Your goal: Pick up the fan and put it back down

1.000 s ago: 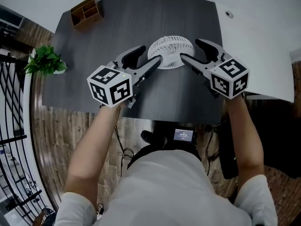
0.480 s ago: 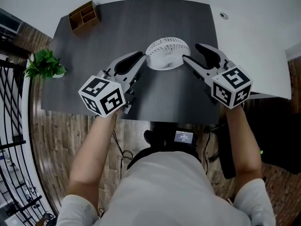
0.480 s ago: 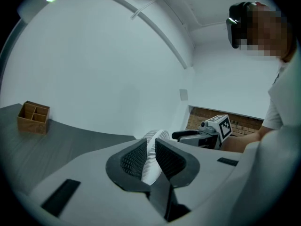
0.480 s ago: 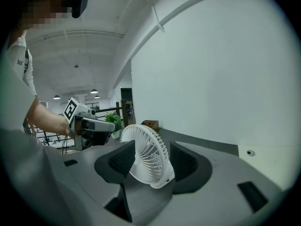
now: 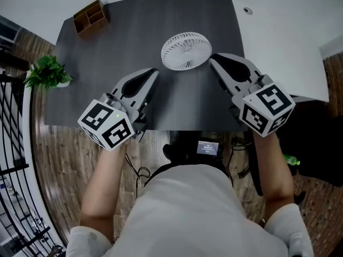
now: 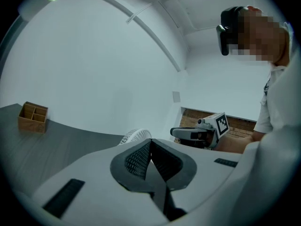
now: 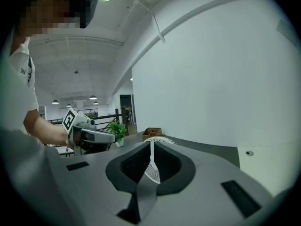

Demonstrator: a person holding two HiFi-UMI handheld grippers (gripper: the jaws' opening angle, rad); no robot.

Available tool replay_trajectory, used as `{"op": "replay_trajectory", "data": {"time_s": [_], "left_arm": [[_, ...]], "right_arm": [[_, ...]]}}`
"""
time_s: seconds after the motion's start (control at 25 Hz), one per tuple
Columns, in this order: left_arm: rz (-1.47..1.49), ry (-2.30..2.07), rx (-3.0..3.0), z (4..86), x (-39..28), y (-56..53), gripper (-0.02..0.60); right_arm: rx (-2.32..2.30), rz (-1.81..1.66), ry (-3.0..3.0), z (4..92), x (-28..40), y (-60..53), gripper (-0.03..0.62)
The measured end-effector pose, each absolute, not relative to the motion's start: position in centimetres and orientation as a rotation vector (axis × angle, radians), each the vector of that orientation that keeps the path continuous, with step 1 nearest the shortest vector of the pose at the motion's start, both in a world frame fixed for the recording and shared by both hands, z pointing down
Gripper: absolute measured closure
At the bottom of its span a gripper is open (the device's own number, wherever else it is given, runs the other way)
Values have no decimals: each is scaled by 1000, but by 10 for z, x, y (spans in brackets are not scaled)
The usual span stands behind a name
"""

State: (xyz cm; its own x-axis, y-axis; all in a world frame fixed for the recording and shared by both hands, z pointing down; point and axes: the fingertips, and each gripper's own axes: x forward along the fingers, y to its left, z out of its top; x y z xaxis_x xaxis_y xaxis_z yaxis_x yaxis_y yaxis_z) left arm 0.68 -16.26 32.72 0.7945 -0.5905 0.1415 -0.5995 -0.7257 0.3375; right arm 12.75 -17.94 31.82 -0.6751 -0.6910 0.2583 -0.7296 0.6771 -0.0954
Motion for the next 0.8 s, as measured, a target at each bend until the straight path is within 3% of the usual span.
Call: {"op": "replay_trajectory", "data": {"time_s": [0.8], "left_arm": [[-25,-841,2575,318,-12,-70,571]], "right_arm": [[1196,309,-2690,309,106,-108,566]]}}
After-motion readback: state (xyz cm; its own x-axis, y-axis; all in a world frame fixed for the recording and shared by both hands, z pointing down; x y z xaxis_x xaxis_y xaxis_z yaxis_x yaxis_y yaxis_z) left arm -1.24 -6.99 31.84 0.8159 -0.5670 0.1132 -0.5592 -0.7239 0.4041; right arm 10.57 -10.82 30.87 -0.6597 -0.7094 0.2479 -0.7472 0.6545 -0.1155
